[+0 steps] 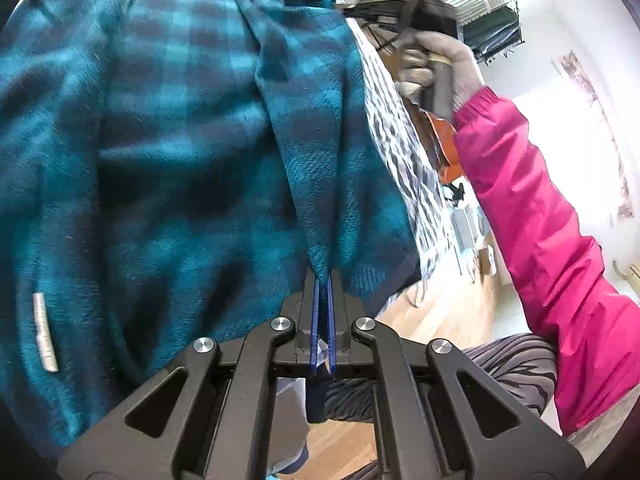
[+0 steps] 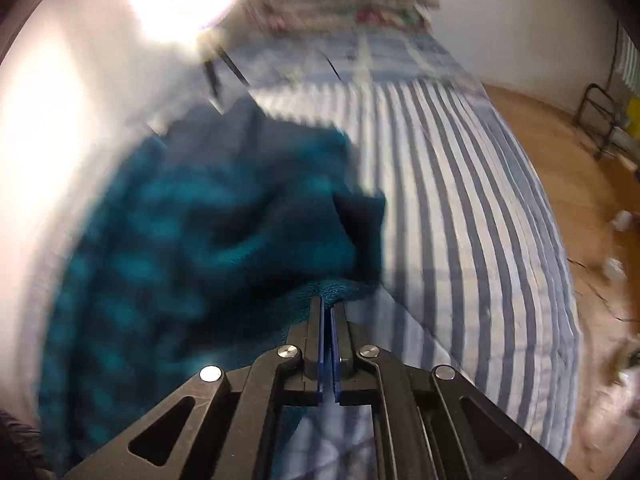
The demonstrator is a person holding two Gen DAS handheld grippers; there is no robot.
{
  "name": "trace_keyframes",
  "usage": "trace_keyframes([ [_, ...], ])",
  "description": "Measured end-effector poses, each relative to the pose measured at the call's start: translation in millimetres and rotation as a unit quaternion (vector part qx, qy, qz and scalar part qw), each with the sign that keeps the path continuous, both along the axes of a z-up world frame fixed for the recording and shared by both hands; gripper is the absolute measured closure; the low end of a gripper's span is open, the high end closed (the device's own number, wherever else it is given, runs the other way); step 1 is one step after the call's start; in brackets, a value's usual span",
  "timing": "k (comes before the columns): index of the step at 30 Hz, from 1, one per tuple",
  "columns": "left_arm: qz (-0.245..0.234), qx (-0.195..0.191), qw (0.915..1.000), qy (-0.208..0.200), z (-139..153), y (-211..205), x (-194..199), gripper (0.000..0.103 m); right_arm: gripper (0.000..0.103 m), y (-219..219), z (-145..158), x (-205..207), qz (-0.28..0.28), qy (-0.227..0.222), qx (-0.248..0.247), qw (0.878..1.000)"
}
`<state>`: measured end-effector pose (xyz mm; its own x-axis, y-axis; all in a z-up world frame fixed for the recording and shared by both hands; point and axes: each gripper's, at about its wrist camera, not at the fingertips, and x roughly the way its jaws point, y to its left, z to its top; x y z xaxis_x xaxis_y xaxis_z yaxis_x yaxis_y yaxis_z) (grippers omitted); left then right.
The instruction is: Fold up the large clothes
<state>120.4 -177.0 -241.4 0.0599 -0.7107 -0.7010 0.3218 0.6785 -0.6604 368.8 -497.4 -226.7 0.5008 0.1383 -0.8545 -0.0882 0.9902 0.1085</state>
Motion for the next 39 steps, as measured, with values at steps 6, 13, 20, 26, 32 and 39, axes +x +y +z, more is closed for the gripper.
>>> trace_keyframes([
  [6, 0.008, 0.004, 0.9999, -0.013, 8, 4, 0, 0.102, 0.079, -30, 18, -46, -0.025, -0.006, 0.077, 0.997],
  [13, 0.026, -0.018, 0.9995, -0.004, 8, 15, 0, 0.06, 0.075, -32, 64, -165, 0.018, -0.012, 0.146, 0.989],
  [20, 0.046, -0.051, 0.9966, 0.045, -10, 15, 13, 0.06, 0.066, 0, 51, -254, 0.045, 0.034, 0.211, 0.976],
  [26, 0.051, -0.055, 0.9963, 0.041, -13, 19, 14, 0.06, 0.06, 26, 7, -275, 0.057, 0.093, 0.212, 0.971],
  [32, 0.055, -0.052, 0.9966, 0.034, -10, 27, 7, 0.06, 0.082, 39, -32, -272, 0.051, 0.138, 0.199, 0.969],
  [39, 0.061, -0.055, 0.9962, 0.028, -7, 33, 5, 0.06, 0.101, 21, 6, -306, 0.01, 0.093, 0.227, 0.969],
])
